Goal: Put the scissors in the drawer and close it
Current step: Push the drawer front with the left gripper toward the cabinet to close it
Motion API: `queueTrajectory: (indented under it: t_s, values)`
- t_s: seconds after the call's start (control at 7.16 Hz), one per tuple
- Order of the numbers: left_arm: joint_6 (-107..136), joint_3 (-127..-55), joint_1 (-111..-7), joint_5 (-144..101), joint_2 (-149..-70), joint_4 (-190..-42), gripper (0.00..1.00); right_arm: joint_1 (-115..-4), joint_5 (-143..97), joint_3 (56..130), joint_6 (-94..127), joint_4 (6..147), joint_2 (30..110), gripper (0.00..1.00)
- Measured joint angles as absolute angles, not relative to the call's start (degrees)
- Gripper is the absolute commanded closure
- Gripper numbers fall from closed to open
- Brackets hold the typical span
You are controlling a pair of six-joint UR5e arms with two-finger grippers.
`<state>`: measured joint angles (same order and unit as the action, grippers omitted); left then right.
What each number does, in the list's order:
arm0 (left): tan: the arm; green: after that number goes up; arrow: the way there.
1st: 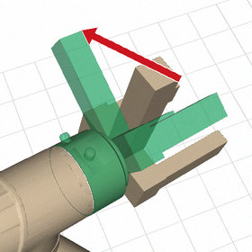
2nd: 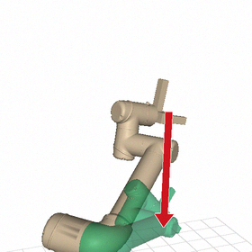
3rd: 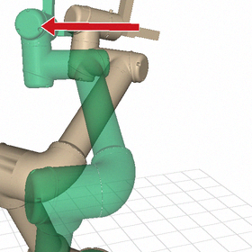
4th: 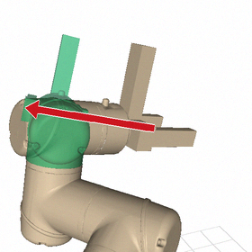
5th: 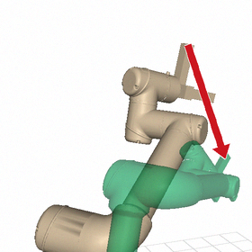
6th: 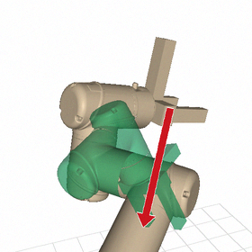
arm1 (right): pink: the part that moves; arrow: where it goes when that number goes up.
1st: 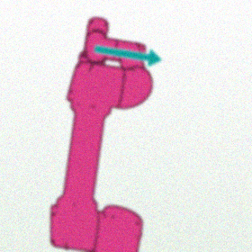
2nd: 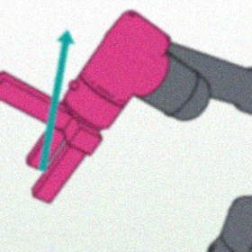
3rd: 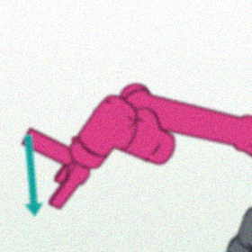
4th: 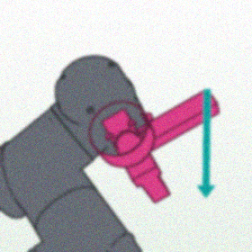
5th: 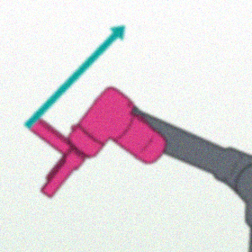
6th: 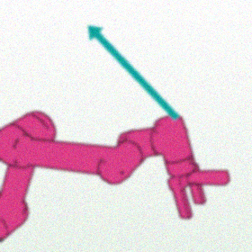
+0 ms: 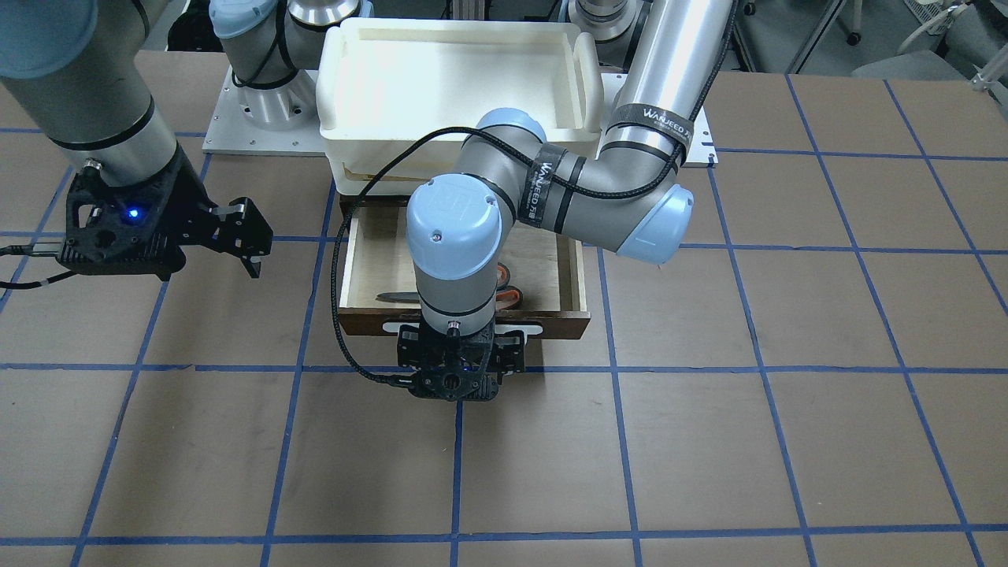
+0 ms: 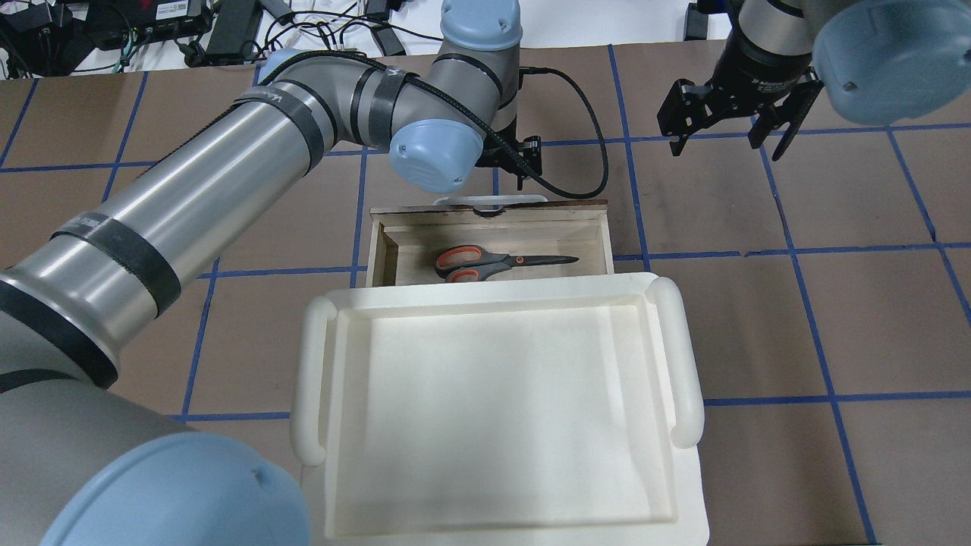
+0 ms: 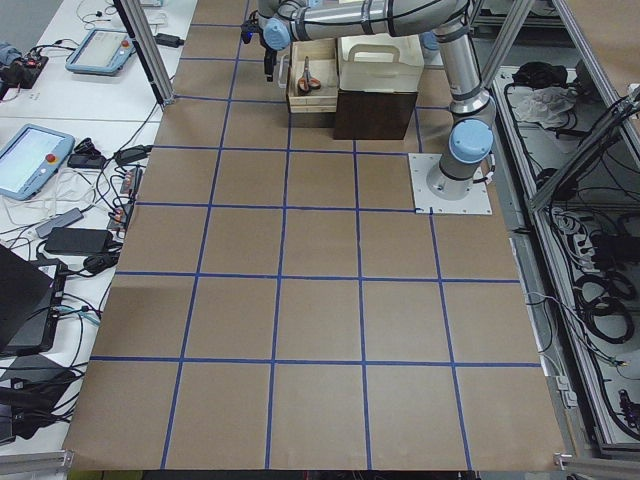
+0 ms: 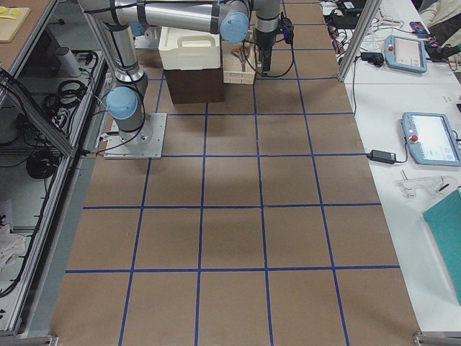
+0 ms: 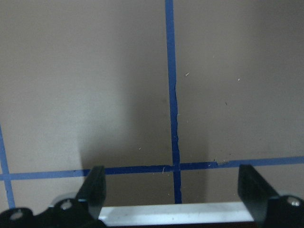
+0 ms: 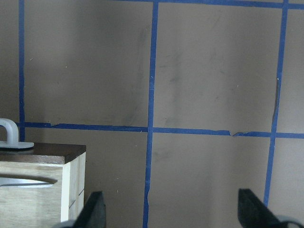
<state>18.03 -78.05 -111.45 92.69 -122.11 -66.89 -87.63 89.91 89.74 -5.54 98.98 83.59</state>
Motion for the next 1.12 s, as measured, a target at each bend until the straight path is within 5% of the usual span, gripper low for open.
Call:
queueTrajectory:
  t_s: [1.12]
  values:
    - [20.48, -79.61, -111.66, 88.64, -118.04, -81.31, 0.0, -87.62, 89.74, 89.74, -5.69, 99.4, 83.58, 0.0]
